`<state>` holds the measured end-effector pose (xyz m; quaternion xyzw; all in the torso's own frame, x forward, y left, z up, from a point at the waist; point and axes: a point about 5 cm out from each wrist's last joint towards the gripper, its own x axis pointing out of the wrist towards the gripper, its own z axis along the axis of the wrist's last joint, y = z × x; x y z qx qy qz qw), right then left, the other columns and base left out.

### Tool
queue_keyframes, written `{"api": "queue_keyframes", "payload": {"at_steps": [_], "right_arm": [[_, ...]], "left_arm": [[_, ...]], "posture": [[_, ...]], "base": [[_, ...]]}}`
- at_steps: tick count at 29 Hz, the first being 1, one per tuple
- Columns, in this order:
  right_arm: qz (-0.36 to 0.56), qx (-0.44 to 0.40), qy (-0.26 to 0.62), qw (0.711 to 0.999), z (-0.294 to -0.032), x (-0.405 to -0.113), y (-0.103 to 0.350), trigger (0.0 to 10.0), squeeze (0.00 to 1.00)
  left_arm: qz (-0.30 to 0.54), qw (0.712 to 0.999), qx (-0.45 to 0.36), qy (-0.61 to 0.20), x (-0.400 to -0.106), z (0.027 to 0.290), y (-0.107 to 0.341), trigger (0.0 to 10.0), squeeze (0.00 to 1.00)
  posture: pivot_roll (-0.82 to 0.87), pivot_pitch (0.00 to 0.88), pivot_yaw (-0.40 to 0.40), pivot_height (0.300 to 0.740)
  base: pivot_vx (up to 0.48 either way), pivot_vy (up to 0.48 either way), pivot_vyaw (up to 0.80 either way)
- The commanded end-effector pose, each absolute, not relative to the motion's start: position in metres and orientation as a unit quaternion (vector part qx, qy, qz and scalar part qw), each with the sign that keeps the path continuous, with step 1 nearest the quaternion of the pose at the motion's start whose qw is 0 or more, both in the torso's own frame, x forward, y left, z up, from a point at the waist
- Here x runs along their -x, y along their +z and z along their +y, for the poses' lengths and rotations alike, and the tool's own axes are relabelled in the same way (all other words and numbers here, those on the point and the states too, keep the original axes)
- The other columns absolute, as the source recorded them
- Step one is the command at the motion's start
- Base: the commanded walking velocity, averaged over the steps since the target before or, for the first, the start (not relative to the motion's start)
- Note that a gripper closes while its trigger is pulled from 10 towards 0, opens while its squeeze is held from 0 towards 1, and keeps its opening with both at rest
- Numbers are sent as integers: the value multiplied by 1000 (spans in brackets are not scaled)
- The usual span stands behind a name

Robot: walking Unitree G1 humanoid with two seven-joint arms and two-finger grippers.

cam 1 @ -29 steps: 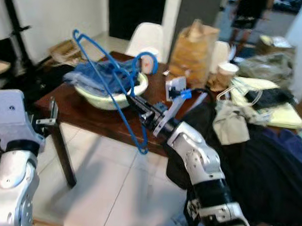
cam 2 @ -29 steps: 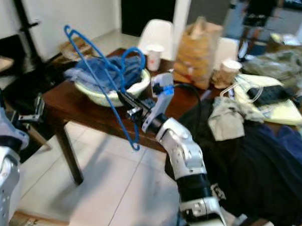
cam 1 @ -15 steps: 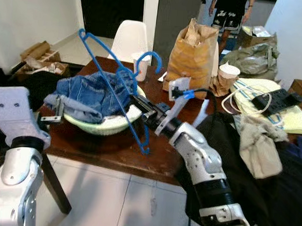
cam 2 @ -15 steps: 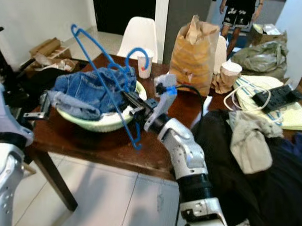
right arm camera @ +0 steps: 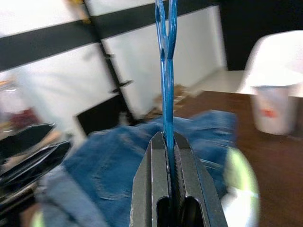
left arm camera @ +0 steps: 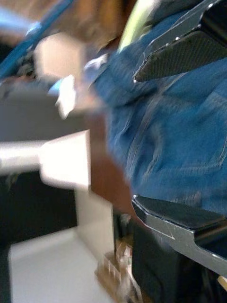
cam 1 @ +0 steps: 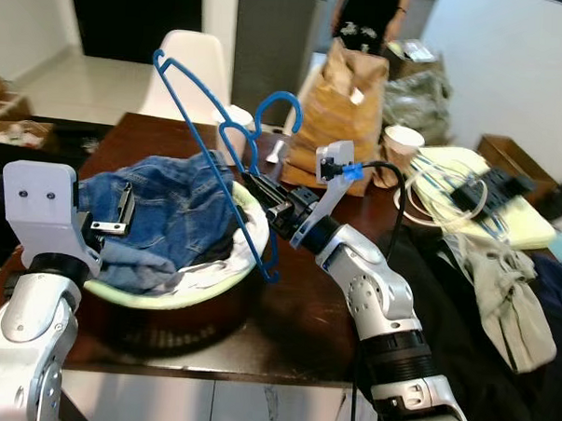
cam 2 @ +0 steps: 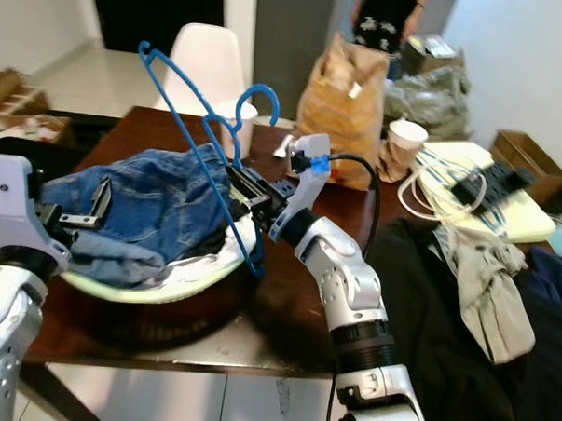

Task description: Hang hanger

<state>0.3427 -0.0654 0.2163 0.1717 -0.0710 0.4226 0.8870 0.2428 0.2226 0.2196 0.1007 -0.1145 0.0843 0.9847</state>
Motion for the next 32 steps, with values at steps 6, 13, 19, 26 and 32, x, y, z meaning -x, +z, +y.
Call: {"api": "queue_keyframes", "payload": {"at_steps": [6,13,19,26,32], "right_arm": [[-74,-169,418,889,-69,-344,216,10000,0],[-71,-161,419,891,-69,-344,215,10000,0],[-66,-156,419,892,-71,-343,212,10000,0],[-62,-152,426,890,-67,-341,209,10000,0],[-62,-150,429,889,-64,-340,209,10000,0]], "left_arm": [[-56,980,-130,139,-229,247,203,10000,0],[23,965,-191,176,-217,264,180,10000,0],[22,960,-176,216,-212,273,176,10000,0],[-54,964,-118,232,-228,284,188,10000,0],[-54,974,-40,219,-237,288,177,10000,0]], "posture": [[90,0,-56,740],[85,0,-54,740],[84,0,-57,740],[73,0,-63,740],[68,0,-66,740]], "base": [[0,0,0],[0,0,0],[0,0,0],[0,0,0],[0,0,0]]}}
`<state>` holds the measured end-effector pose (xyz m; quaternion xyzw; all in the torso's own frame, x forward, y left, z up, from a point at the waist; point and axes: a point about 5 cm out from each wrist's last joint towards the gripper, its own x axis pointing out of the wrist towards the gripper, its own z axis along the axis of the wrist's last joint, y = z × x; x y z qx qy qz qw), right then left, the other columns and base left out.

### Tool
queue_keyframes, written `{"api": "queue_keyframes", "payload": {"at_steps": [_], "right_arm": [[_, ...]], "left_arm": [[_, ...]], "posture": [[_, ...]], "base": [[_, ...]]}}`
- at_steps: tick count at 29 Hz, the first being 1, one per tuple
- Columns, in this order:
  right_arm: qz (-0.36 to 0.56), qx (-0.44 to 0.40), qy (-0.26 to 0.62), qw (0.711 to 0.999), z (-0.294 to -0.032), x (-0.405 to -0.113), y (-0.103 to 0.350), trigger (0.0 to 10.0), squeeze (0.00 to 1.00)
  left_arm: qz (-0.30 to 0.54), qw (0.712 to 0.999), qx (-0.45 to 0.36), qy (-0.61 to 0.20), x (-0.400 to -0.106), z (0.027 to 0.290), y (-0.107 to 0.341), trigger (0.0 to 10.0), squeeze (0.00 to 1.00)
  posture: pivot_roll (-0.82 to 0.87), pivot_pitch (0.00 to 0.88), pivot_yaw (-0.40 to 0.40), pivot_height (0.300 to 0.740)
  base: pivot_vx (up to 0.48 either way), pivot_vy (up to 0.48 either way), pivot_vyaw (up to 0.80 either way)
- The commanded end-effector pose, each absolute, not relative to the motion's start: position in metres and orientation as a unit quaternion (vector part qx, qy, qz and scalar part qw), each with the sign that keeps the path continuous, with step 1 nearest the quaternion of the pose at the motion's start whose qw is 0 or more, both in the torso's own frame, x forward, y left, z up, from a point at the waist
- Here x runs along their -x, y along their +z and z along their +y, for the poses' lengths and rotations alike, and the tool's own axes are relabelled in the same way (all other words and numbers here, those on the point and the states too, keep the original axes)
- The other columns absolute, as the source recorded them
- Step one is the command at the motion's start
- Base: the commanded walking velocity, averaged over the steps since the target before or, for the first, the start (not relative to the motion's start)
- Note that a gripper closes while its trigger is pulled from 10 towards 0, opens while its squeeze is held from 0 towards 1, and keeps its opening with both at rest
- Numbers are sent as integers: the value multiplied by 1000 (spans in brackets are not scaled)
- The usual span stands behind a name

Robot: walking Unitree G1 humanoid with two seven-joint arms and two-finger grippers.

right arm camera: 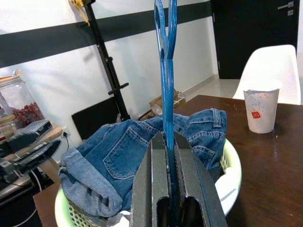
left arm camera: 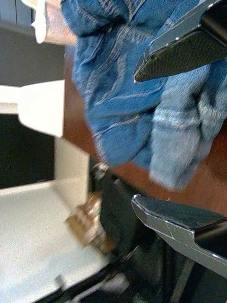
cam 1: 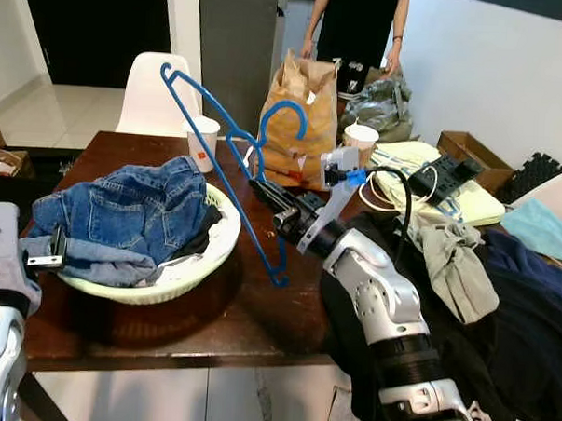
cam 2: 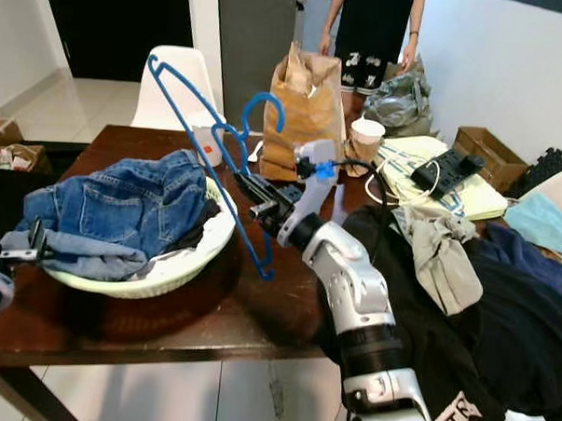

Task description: Hang hanger

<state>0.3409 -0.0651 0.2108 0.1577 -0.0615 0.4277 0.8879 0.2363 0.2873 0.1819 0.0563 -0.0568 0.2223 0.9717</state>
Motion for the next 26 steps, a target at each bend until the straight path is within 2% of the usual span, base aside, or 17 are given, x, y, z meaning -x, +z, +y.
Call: {"api": "queue_keyframes", "payload": {"at_steps": [1,9,20,21,22,23,26], "right_arm": [[-62,-150,429,889,-64,-340,210,10000,0],[-63,-144,428,890,-67,-339,210,10000,0],[-62,-139,427,891,-71,-340,210,10000,0],[-62,-138,427,892,-71,-340,210,10000,0],[-62,-138,427,892,-71,-340,210,10000,0],[-61,-138,427,892,-70,-340,210,10000,0],[-60,-139,427,892,-70,-340,210,10000,0]], "left_arm": [[-54,974,-34,217,-238,288,176,10000,0],[-2,975,66,212,-247,283,140,10000,0],[5,976,57,210,-253,280,143,10000,0],[-1,976,55,209,-253,280,145,8510,0],[-1,976,55,209,-253,280,145,8510,0],[-12,977,52,207,-254,279,150,1647,0],[-16,977,52,206,-254,279,152,1647,0]], "posture": [[68,0,-66,740],[53,0,-69,740],[48,0,-71,740],[47,0,-70,740],[47,0,-70,740],[47,0,-70,740],[47,0,-70,740]], "base": [[0,0,0],[0,0,0],[0,0,0],[0,0,0],[0,0,0],[0,0,0],[0,0,0]]}}
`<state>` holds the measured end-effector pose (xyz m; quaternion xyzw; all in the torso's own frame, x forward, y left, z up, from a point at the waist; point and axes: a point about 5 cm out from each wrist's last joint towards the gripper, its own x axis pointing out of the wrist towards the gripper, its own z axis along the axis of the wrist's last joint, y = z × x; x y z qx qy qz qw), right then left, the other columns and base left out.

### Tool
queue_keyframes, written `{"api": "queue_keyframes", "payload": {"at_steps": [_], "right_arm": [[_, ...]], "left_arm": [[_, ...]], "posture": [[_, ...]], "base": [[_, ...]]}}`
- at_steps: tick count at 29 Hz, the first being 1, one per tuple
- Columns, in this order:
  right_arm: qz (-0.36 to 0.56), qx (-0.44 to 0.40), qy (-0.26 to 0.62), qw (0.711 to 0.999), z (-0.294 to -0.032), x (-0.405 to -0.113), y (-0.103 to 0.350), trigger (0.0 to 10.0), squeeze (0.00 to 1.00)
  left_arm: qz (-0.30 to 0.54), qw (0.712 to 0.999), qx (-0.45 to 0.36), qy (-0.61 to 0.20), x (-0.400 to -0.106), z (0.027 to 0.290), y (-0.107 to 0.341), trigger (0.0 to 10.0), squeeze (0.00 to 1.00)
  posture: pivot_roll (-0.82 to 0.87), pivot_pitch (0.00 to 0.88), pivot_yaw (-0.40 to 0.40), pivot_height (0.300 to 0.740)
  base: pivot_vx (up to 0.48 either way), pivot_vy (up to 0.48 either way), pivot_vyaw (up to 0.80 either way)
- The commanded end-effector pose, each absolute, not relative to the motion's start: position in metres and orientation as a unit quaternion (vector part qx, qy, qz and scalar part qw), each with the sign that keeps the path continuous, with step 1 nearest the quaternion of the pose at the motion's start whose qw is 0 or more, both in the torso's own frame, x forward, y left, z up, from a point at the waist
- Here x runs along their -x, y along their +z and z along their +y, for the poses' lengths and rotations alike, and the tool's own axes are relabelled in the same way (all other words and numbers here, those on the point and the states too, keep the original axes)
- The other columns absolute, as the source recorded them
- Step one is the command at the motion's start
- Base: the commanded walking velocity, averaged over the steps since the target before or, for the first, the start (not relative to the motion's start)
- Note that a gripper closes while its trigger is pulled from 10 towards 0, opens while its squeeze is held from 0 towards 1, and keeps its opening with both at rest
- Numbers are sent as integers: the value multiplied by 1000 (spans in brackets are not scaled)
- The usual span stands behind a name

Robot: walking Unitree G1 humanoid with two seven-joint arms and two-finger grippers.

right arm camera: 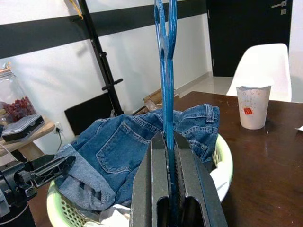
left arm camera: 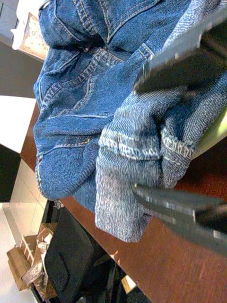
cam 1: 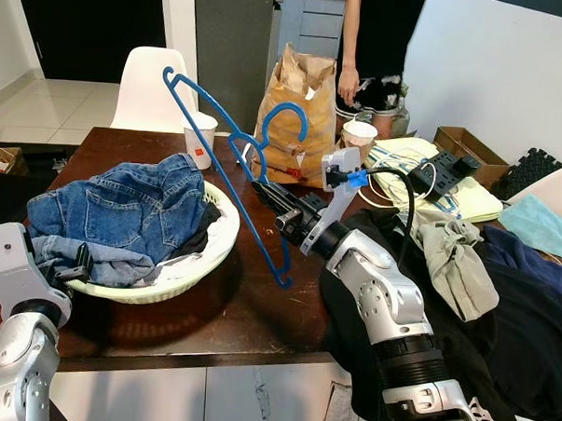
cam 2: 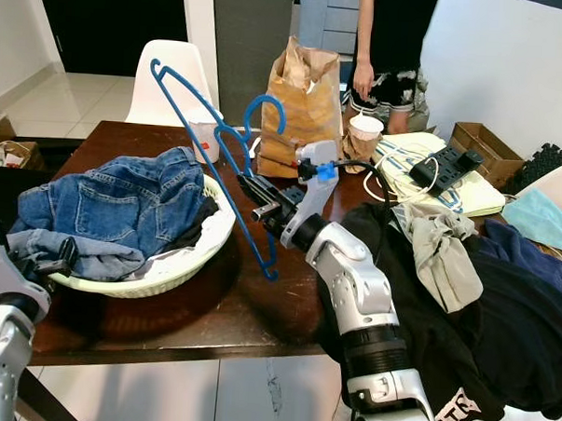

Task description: Hang hanger

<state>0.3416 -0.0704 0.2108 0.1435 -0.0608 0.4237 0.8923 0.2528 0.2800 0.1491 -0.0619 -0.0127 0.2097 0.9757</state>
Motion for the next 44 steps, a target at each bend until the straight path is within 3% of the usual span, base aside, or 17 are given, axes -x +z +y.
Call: {"api": "queue_keyframes", "payload": {"at_steps": [1,15,18,20,21,22,23,26,27,30,33,38,40,42,44], "right_arm": [[-60,-139,427,892,-69,-340,210,10000,0],[-60,-136,425,893,-69,-339,209,10000,0],[-61,-136,425,893,-68,-339,209,10000,0],[-62,-137,427,892,-68,-340,209,10000,0],[-62,-137,427,892,-68,-340,209,10000,0],[-62,-136,427,892,-68,-340,209,10000,0],[-62,-136,427,892,-68,-340,209,10000,0],[-64,-137,427,891,-67,-340,210,10000,0],[-64,-137,427,891,-67,-340,210,10000,0],[-66,-137,427,891,-66,-341,211,10000,0],[-67,-138,427,891,-66,-341,212,10000,0],[-67,-138,427,891,-65,-341,212,10000,0],[-69,-137,421,894,-69,-340,213,10000,0],[-70,-137,419,895,-70,-340,213,10000,0],[-68,-136,415,897,-72,-341,211,10000,0]], "left_arm": [[-23,977,48,206,-255,279,155,0,0],[-32,978,22,205,-254,279,165,0,0],[-53,977,16,205,-257,280,178,0,0],[-125,975,13,183,-261,273,219,0,0],[-125,975,13,183,-261,273,219,0,0],[-174,973,14,151,-262,261,247,0,0],[-174,973,14,151,-262,261,247,0,0],[-283,958,32,22,-261,207,305,0,0],[-283,958,32,22,-261,207,305,0,0],[-310,946,47,-78,-259,165,321,0,0],[-292,946,54,-128,-262,144,315,0,0],[-279,948,59,-144,-263,138,312,0,0],[-178,970,43,-161,-270,126,270,0,0],[-149,974,38,-166,-271,122,258,0,0],[-59,982,22,-179,-271,119,217,0,0]], "posture": [[47,0,-70,740],[48,0,-66,740],[51,0,-66,740],[53,0,-68,740],[53,0,-68,740],[54,0,-69,740],[54,0,-69,740],[55,0,-68,740],[55,0,-68,740],[57,0,-67,740],[55,0,-63,740],[54,0,-62,740],[44,0,-49,740],[44,0,-49,740],[50,0,-47,740]], "base": [[0,0,0],[0,0,0],[0,0,0],[0,0,0],[0,0,0],[0,0,0],[0,0,0],[0,0,0],[0,0,0],[0,0,0],[0,0,0],[0,0,0],[0,0,0],[0,0,0],[0,0,0]]}}
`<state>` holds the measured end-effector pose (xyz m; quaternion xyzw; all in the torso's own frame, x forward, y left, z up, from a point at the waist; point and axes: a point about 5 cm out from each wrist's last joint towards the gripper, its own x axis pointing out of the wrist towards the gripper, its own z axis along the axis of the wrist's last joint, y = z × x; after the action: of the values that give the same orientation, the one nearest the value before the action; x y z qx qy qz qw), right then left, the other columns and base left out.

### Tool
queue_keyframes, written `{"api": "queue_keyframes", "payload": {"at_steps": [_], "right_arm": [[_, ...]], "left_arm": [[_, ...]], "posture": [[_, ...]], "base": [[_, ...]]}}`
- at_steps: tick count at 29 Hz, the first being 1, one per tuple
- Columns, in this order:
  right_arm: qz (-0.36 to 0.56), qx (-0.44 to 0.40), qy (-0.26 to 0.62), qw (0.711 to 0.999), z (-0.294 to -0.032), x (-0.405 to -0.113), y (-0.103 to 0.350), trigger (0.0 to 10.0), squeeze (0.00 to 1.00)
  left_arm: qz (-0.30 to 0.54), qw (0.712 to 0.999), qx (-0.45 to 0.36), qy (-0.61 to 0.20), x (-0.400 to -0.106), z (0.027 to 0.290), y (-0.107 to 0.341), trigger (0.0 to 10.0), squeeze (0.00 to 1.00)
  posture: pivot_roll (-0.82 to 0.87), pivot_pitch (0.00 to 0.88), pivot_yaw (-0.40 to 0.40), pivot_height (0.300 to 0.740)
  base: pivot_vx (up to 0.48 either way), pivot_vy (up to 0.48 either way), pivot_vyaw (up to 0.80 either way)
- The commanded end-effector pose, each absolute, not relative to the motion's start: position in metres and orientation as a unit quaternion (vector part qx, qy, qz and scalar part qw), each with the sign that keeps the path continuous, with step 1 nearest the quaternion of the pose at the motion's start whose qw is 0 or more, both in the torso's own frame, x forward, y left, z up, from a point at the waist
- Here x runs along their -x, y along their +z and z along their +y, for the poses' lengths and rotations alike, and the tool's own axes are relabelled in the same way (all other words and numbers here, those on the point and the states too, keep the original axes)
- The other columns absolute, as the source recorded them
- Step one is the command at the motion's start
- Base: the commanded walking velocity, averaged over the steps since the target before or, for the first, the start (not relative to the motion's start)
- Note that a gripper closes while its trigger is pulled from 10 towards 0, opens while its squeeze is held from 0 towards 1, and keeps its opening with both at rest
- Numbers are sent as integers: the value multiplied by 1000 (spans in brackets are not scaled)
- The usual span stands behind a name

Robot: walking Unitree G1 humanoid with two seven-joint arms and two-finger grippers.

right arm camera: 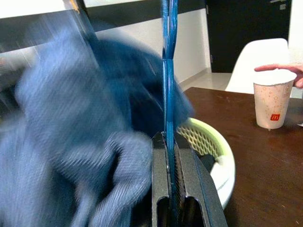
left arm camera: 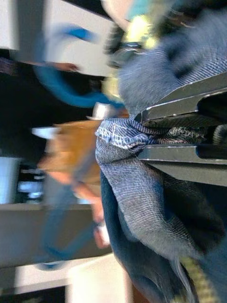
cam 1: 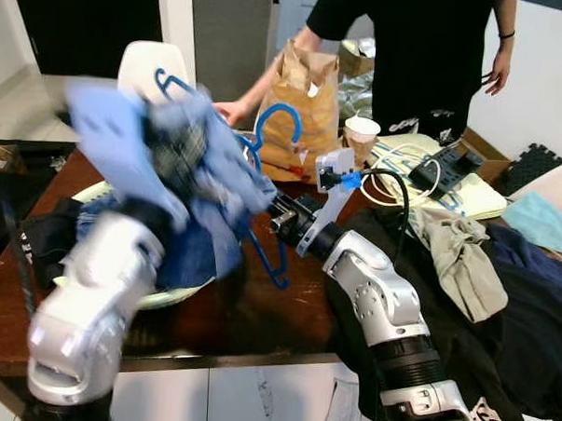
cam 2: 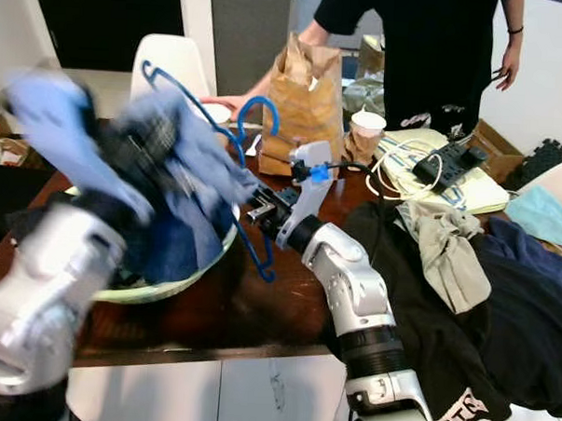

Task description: Hang hanger

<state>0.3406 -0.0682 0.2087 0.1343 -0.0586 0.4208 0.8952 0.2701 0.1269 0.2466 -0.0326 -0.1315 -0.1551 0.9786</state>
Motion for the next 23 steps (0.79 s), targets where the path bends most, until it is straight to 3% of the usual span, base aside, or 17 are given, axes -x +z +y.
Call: {"api": "queue_keyframes", "payload": {"at_steps": [1,3,4,12,13,14,15,16,18,19,23], "right_arm": [[-68,-136,415,897,-72,-341,211,10000,0],[-67,-135,414,898,-73,-341,211,10000,0],[-67,-135,413,898,-73,-341,210,10000,0],[-66,-134,414,898,-72,-341,210,10000,0],[-65,-133,415,898,-71,-341,209,10000,0],[-65,-133,415,898,-71,-341,209,10000,0],[-65,-132,416,897,-70,-341,209,10000,0],[-64,-131,417,897,-70,-341,209,10000,0],[-64,-131,417,897,-70,-341,209,10000,0],[-64,-131,417,897,-70,-340,209,10000,0],[-64,-130,417,897,-70,-341,209,10000,0]], "left_arm": [[-59,982,22,-179,-271,119,217,0,0],[-25,982,8,-189,-269,117,200,118,0],[-2,979,4,-202,-266,114,189,1020,0],[24,971,-6,-239,-259,106,175,1255,0],[39,963,-9,-266,-255,100,167,3804,0],[39,963,-9,-266,-255,100,167,3804,0],[48,959,-11,-280,-252,97,161,10000,0],[51,957,-5,-284,-250,96,159,10000,624],[51,957,-5,-284,-250,96,159,10000,624],[48,957,1,-286,-249,97,159,10000,1000],[36,959,15,-279,-249,104,164,10000,1000]], "posture": [[50,0,-47,740],[50,0,-47,740],[56,0,-49,740],[59,0,-51,740],[58,0,-53,740],[58,0,-53,740],[57,0,-53,740],[54,0,-53,740],[54,0,-53,740],[53,0,-54,740],[54,0,-54,740]], "base": [[0,0,0],[0,0,0],[0,0,0],[0,0,0],[0,0,0],[0,0,0],[0,0,0],[0,0,0],[0,0,0],[0,0,0],[0,0,0]]}}
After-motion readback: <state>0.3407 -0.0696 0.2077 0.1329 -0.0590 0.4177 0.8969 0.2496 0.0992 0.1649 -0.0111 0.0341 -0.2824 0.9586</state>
